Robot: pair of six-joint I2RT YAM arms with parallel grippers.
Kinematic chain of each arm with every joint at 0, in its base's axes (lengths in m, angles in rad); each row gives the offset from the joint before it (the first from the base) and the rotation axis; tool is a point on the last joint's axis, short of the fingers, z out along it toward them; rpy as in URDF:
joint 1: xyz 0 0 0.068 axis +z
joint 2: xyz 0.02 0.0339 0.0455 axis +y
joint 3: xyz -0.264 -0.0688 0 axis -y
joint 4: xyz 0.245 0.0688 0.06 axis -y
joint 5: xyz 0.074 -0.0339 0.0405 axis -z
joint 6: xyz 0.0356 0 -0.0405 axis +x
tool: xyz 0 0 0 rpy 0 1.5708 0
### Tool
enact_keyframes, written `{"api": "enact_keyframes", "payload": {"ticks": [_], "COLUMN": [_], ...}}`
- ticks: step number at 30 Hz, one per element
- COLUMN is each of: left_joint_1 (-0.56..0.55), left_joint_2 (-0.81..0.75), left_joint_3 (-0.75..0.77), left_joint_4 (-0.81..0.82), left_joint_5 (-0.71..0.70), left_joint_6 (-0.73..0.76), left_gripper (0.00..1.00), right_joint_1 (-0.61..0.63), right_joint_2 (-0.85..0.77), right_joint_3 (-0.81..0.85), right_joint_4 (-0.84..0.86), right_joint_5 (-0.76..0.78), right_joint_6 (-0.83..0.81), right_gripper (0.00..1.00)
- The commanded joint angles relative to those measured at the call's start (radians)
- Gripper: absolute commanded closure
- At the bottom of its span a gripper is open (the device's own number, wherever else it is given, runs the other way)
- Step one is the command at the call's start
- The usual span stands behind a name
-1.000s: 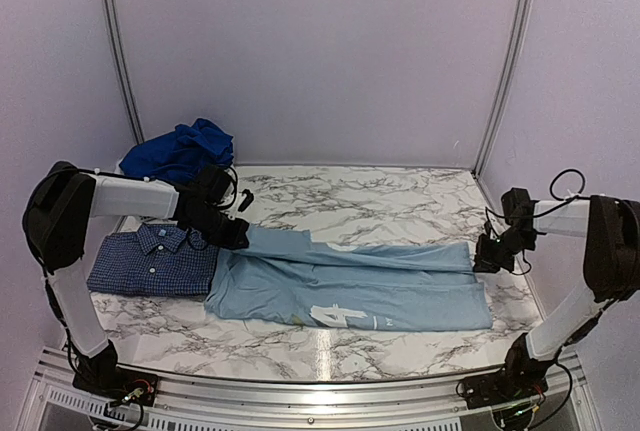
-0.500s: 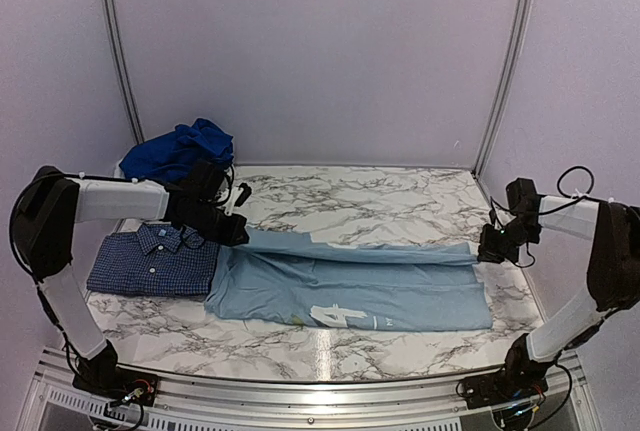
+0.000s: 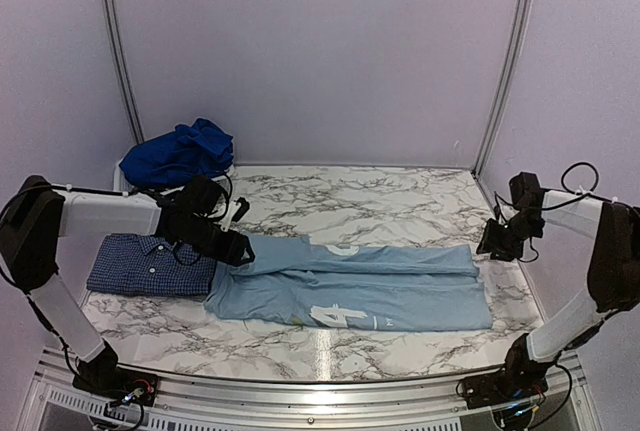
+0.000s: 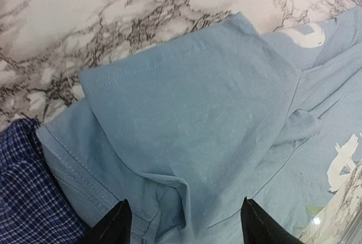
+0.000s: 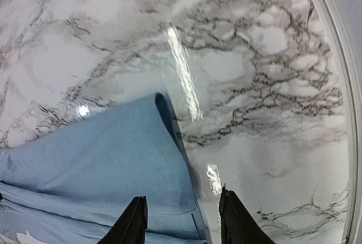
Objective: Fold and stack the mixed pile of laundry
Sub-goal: Fold the 1/3-folded T-shirt at the center of the board.
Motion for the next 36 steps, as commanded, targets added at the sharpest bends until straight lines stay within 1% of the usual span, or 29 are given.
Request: {"api": "enact_keyframes", "payload": {"ticks": [1,4,8,11,15,17,19,22,25,27,29,31,33,35,36], "left_joint_1": [0.007,0.006,0.002,-0.009,-0.033,-0.052,-0.077,-0.125,-0.17,-0.186,-0.185,-0.158,-0.121,-0.093,-0.081], "left_joint_2": [-0.083,-0.051,0.043,0.114,0.17,0.173,0.172,0.185,0.238,0.282,0.299,0.269,0.23,0.2,0.194], "left_joint_3": [0.049,0.102,0.167,0.202,0.189,0.158,0.118,0.093,0.139,0.198,0.256,0.27,0.271,0.28,0.288], "left_joint_4": [0.023,0.021,0.023,0.023,0.012,0.004,-0.003,-0.006,-0.006,-0.016,-0.048,-0.043,-0.03,-0.026,-0.026], "left_joint_5": [-0.064,-0.045,-0.023,-0.018,-0.005,-0.004,-0.003,-0.032,-0.068,-0.057,-0.064,-0.046,-0.005,0.002,0.002], "left_joint_6": [0.013,0.011,-0.012,-0.026,-0.032,-0.027,-0.036,-0.062,-0.104,-0.122,-0.125,-0.148,-0.175,-0.188,-0.197], "left_gripper": [0.31,0.31,0.33,0.35,0.36,0.39,0.42,0.43,0.43,0.42,0.41,0.39,0.38,0.37,0.36], "right_joint_1": [-0.002,0.034,0.108,0.138,0.138,0.121,0.076,0.016,-0.047,-0.088,-0.105,-0.106,-0.105,-0.101,-0.098], "right_joint_2": [-0.045,-0.027,0.059,0.108,0.162,0.184,0.194,0.202,0.24,0.273,0.294,0.277,0.232,0.177,0.155], "right_joint_3": [0.115,0.128,0.135,0.093,0.0,-0.041,-0.077,-0.095,-0.069,-0.026,0.032,0.073,0.096,0.102,0.105], "right_joint_4": [-0.003,0.04,0.078,0.117,0.135,0.133,0.146,0.154,0.16,0.162,0.139,0.112,0.09,0.084,0.078], "right_joint_5": [-0.054,-0.106,-0.151,-0.171,-0.165,-0.132,-0.113,-0.071,-0.034,-0.038,-0.057,-0.076,-0.107,-0.13,-0.135], "right_joint_6": [-0.017,-0.013,0.008,0.028,0.019,0.011,0.008,-0.002,-0.022,-0.027,-0.039,-0.049,-0.049,-0.047,-0.047], "right_gripper": [0.6,0.6,0.62,0.64,0.64,0.64,0.64,0.62,0.61,0.61,0.61,0.6,0.56,0.52,0.51]}}
